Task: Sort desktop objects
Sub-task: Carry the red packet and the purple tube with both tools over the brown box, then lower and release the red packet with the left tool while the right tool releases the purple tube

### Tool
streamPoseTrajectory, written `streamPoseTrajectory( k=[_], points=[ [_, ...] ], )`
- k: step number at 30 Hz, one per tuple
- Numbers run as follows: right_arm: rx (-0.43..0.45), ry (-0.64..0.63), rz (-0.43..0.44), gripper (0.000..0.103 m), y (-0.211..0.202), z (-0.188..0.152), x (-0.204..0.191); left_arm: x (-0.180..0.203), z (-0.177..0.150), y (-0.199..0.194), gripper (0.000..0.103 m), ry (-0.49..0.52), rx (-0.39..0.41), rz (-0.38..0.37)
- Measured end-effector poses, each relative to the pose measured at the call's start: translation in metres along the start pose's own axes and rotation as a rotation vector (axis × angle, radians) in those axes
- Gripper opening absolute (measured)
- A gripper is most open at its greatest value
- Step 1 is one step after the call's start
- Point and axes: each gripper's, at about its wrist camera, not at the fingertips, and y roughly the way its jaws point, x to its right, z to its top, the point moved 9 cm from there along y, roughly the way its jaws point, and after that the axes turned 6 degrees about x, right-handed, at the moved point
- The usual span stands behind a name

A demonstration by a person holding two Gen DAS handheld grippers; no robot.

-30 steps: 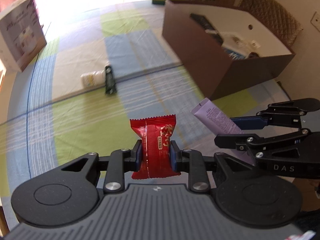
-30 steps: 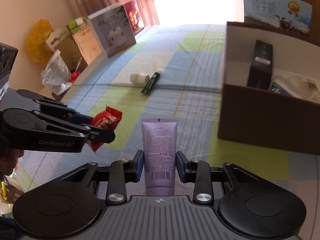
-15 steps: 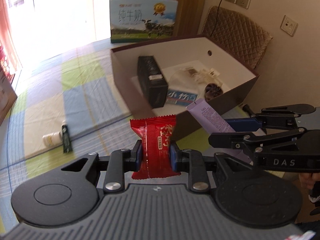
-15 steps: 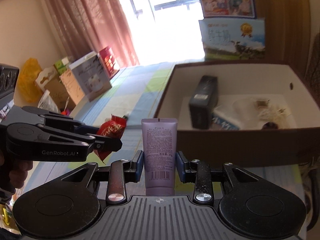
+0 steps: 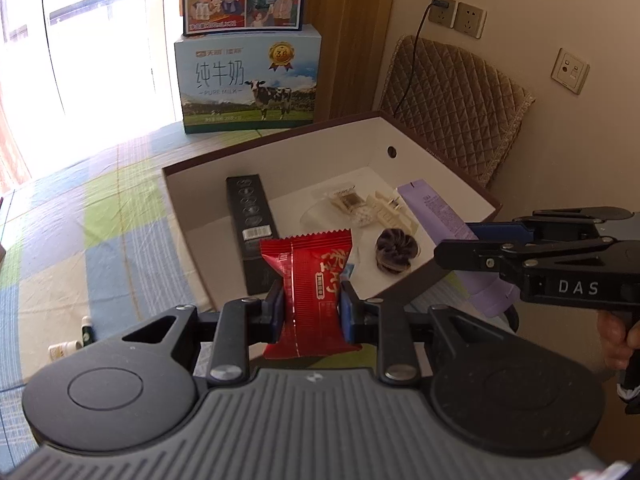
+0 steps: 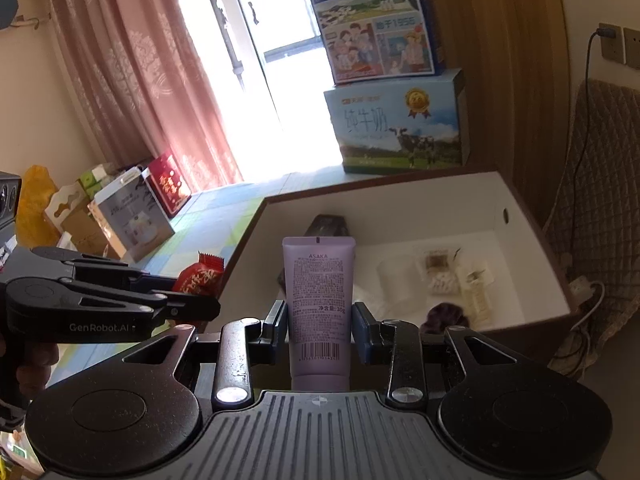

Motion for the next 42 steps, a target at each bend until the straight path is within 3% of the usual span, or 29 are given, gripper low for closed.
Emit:
streamPoseTrajectory(
  k=[10,19,30,42],
  points=[
    [0.026,0.006,-0.001,0.032,0.018,0.027,0.036,0.011,0.020,0.032,0.022,-0.009,-0.003,0.013],
    [0.004,0.035,-0.018,0.032,0.057,0.035,0.064,0.002,0.015,0.072,0.022,-0.060,-0.073,0.037],
    [-0.075,0.062,-0.038,0.032,0.097,0.018,0.084,0.003,0.000,0.118,0.023,-0.083,-0.149,0.046],
    [-0.146,0.076,-0.063,0.032,0.110,-0.004,0.096,0.004,-0.013,0.135,0.023,-0.061,-0.190,0.043]
  ],
)
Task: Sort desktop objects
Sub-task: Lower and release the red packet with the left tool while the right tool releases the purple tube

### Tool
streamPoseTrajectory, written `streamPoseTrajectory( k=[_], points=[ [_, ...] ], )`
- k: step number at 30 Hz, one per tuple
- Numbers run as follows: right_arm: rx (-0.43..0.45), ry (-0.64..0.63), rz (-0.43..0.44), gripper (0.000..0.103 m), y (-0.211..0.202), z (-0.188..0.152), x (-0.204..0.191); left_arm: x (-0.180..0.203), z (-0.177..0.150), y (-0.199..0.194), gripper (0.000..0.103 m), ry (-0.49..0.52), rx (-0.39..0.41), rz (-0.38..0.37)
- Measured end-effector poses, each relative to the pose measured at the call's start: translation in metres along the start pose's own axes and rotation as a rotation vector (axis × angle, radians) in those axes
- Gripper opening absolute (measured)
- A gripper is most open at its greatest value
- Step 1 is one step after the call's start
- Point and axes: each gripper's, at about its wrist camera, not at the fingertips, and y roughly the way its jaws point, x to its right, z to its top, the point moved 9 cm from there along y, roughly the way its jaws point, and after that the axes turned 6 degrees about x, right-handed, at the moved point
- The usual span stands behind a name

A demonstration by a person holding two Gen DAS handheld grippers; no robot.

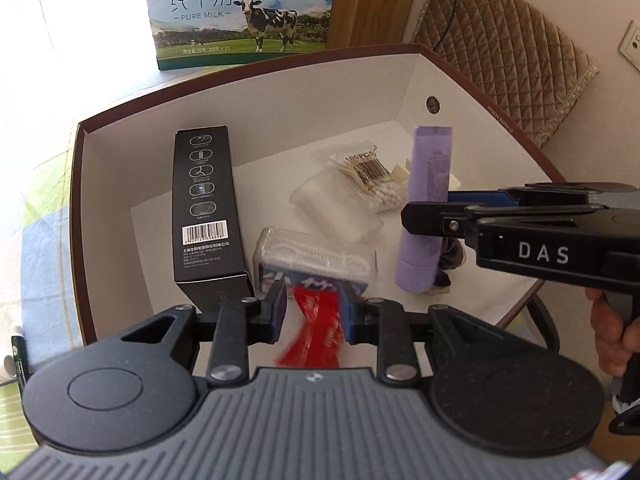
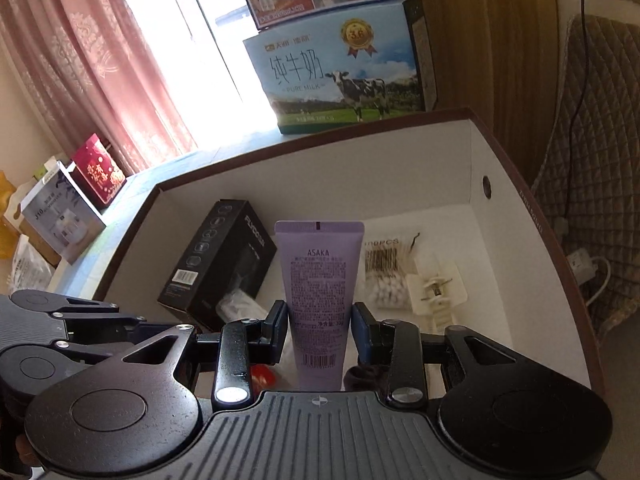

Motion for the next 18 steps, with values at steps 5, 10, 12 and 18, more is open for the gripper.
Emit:
streamPoseTrajectory(
  k=[5,10,12,18],
  points=[
    [-0.022,0.003,0.002,0.032,0.001,-0.007,0.000,-0.001,-0.003,-0.002,0.031,-0.002,0.000,-0.003],
    [-0.081,-0.016,0.014,0.032,0.006,-0.014,-0.004,-0.001,-0.003,-0.004,0.034,0.006,0.003,0.004],
    [-0.102,-0.023,-0.001,0.032,0.009,-0.017,-0.005,-0.003,-0.004,-0.005,0.037,0.005,0.001,0.009],
    [-0.073,-0.039,0.003,0.060,0.004,-0.013,-0.010,-0.007,-0.005,-0.009,0.050,0.010,0.007,0.039]
  ],
)
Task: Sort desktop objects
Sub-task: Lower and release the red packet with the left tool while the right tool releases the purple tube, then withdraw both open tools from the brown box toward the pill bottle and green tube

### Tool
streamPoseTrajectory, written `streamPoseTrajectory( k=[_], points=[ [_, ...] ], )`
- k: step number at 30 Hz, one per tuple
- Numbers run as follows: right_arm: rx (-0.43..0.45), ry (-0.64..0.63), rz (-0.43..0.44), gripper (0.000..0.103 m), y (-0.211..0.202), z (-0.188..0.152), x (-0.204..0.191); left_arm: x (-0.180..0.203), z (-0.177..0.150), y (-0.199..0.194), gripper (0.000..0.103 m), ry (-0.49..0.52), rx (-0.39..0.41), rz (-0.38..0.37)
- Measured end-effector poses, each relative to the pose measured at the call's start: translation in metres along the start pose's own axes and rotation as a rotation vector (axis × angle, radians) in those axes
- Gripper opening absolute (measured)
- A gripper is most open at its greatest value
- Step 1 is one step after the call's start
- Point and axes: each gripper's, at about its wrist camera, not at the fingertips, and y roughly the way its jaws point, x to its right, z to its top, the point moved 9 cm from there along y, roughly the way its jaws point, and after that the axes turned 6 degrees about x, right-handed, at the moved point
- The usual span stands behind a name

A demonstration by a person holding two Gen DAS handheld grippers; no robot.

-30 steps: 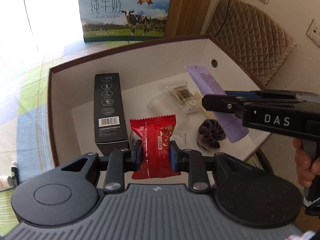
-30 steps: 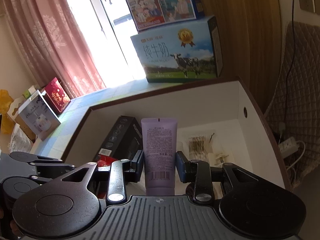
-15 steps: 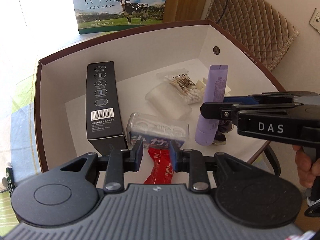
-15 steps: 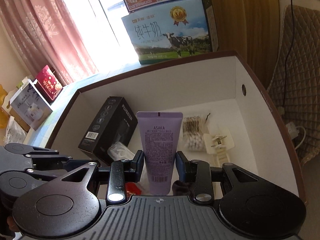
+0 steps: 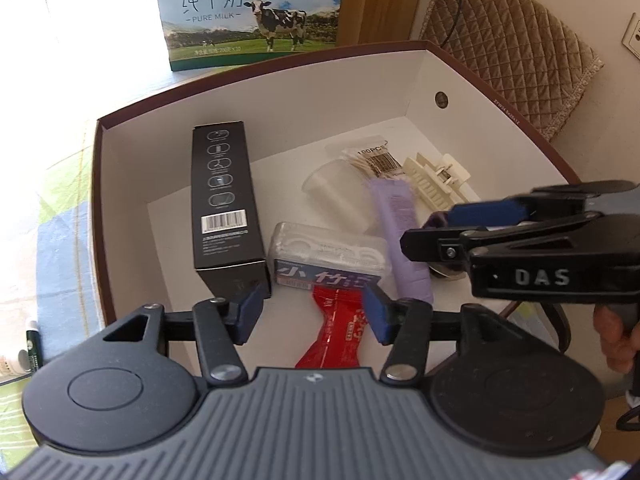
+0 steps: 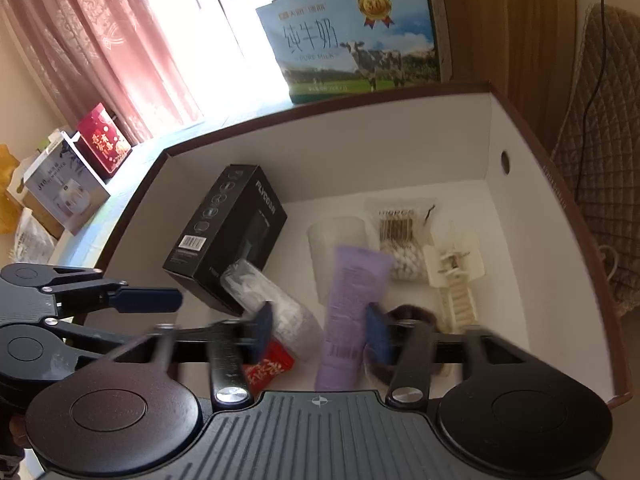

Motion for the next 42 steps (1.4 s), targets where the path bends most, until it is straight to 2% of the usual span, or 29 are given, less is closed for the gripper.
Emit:
streamPoseTrajectory(
  k=[4,5,6,8,11,20,32,42],
  points=[
    [0.005,-0.012,-0.007,0.065,-0.005,0.000,-0.001,-0.003,-0.001,-0.003,0.054,-0.009,0.000,0.013],
    [0.002,-0.011,-0.010,0.070,-0.006,0.000,0.000,-0.004,-0.001,-0.004,0.058,-0.009,0.000,0.019],
    [-0.002,-0.013,-0.014,0.073,-0.007,0.000,0.000,-0.005,-0.001,-0.005,0.066,-0.010,0.001,0.028],
    [0.005,-0.018,-0.030,0.081,-0.010,0.001,0.001,-0.005,-0.001,-0.007,0.067,-0.004,0.007,0.038],
    [0.007,-0.025,-0.051,0.088,-0.014,0.001,0.003,-0.005,-0.001,-0.011,0.071,-0.004,0.009,0.043],
    [0.037,-0.006,-0.091,0.099,-0.029,0.003,0.008,-0.004,0.003,-0.025,0.083,-0.007,0.040,0.057],
    [0.054,0.000,-0.118,0.101,-0.050,-0.001,0.004,-0.009,0.003,-0.050,0.085,-0.031,0.080,0.066],
    [0.080,-0.019,-0.118,0.101,-0.067,-0.004,-0.021,-0.021,-0.002,-0.086,0.085,-0.046,0.130,0.067]
  ],
)
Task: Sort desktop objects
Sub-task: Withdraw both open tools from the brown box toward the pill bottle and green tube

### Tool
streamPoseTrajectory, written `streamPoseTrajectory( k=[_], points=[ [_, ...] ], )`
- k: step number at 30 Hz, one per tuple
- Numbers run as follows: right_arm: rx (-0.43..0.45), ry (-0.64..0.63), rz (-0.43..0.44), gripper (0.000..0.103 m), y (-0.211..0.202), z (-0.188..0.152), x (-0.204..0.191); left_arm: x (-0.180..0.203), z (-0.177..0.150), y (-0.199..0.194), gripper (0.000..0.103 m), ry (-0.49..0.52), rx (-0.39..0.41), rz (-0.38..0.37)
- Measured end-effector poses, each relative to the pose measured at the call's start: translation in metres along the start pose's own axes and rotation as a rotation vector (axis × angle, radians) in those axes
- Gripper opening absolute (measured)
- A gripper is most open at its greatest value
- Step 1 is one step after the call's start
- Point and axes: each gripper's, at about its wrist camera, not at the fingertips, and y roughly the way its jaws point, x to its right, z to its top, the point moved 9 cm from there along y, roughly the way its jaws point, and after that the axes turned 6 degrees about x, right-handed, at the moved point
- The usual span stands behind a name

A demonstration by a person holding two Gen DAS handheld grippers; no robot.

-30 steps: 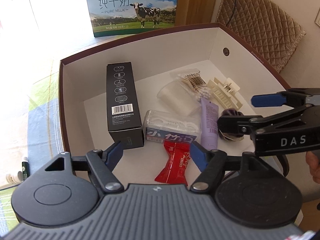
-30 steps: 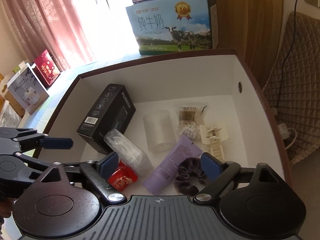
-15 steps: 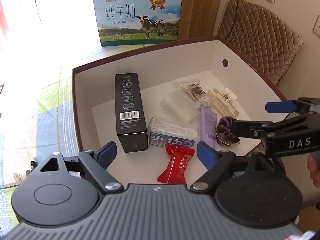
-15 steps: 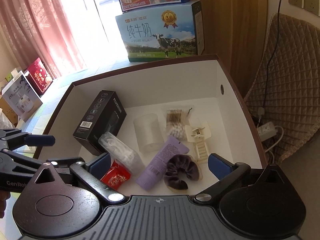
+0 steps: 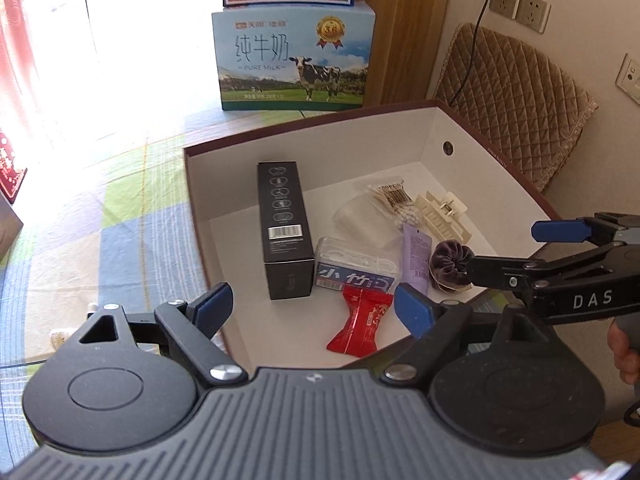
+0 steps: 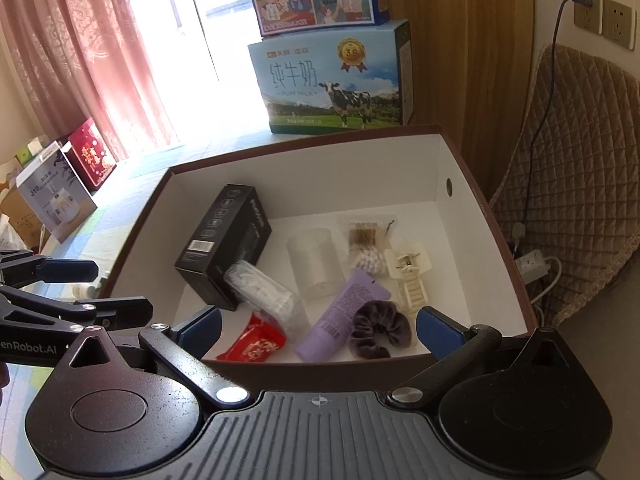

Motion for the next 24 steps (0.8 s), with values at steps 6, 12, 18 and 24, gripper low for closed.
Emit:
streamPoseTrajectory(
  k=[6,12,18,24],
  points=[
    [0.006,-0.011,0.009,0.101,-0.011,-0.006,-0.024,-0.016,-0.007,-0.023,0.085,-0.009,0.019,0.000],
    [0.008,-0.027,0.024,0.101,-0.023,-0.018,-0.055,-0.039,-0.023,-0.051,0.085,-0.027,0.025,0.004],
    [-0.008,-0.044,0.050,0.101,-0.032,-0.037,-0.093,-0.067,-0.042,-0.077,0.086,-0.045,0.026,0.023],
    [-0.031,-0.053,0.079,0.101,-0.035,-0.057,-0.130,-0.099,-0.064,-0.098,0.086,-0.062,0.017,0.044]
  ],
)
